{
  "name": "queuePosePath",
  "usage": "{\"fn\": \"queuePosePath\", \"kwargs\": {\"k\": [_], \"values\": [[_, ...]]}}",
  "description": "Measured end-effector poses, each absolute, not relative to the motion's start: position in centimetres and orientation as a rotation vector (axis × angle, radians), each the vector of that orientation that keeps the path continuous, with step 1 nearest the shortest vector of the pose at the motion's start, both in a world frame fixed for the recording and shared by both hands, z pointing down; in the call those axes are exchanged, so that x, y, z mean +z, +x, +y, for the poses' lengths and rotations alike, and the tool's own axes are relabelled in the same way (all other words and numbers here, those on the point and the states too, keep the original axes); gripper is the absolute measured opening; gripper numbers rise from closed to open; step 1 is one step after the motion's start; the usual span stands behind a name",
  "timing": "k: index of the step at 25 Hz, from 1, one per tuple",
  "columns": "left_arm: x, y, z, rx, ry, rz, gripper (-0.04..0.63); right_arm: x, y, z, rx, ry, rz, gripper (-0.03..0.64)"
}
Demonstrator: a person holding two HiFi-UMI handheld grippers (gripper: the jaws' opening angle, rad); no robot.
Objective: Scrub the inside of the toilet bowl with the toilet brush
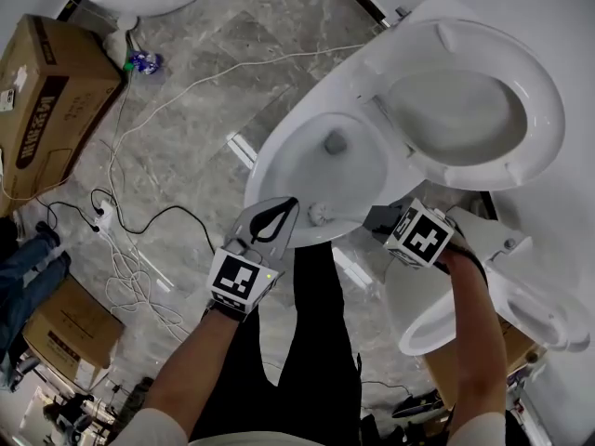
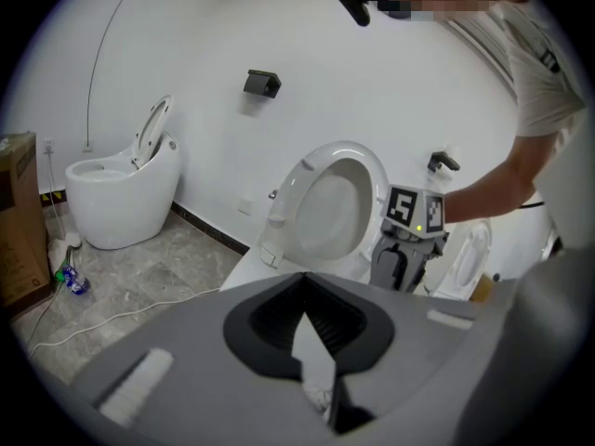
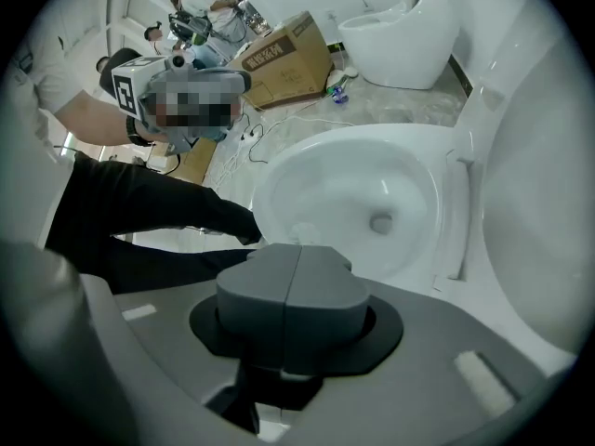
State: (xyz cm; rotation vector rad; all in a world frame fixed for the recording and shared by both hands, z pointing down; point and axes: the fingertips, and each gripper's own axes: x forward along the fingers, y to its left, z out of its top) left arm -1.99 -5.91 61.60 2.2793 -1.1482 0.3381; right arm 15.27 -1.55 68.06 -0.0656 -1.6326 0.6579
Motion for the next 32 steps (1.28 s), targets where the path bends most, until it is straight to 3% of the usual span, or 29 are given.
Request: {"fn": "queuePosePath", "kwargs": {"k": [32], "values": [[61.6,-0.8,-6.2,0.341,2.317,-1.065,0.005,67.3,18.4,-1.8,0.297,0.371,-1.365,0.161]]}}
